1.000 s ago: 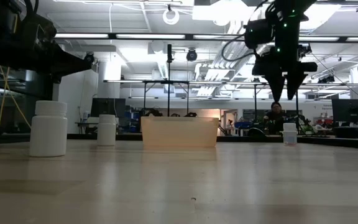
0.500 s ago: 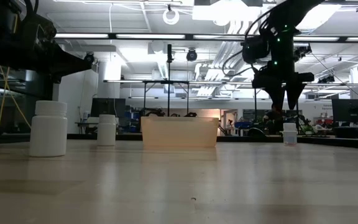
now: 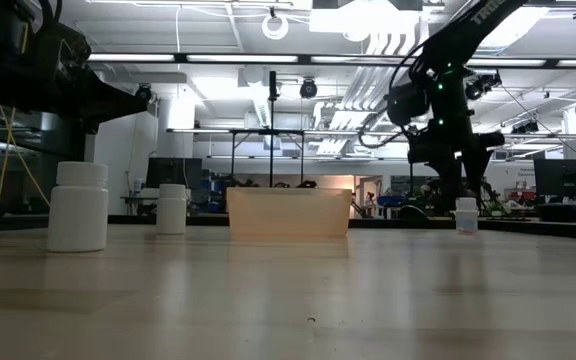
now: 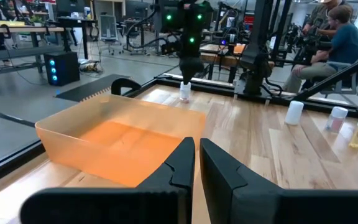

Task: Pick and place pill bottles into a basket
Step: Put the top transparent pill bottle into the orange bin

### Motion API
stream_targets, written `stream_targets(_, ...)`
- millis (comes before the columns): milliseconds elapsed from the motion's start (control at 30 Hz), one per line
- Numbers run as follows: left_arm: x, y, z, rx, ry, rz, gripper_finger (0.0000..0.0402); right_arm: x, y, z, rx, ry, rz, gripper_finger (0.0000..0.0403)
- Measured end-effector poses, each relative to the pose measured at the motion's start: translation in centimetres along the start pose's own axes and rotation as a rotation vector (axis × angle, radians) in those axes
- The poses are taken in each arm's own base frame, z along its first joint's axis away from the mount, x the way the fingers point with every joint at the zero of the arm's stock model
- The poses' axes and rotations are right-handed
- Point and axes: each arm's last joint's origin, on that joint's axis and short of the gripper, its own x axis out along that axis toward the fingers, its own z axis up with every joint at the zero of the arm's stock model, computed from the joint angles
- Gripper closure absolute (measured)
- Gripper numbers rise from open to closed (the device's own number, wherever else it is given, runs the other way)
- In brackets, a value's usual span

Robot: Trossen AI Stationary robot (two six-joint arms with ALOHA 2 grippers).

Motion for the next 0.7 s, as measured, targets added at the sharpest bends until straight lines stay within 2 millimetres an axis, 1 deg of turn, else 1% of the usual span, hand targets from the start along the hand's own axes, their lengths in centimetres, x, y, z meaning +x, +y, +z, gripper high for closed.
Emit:
stream_targets(333,0.0,0.0,0.0,0.0,0.0,0.0,0.0339,2.2,0.8,0.6,-0.03,0.074,-0.038,0.0169)
stream_targets(700,0.0,0.0,0.0,0.0,0.001,0.0,0.0339,2.4,0.9,0.8,-0.034,0.072,-0.034,0.017)
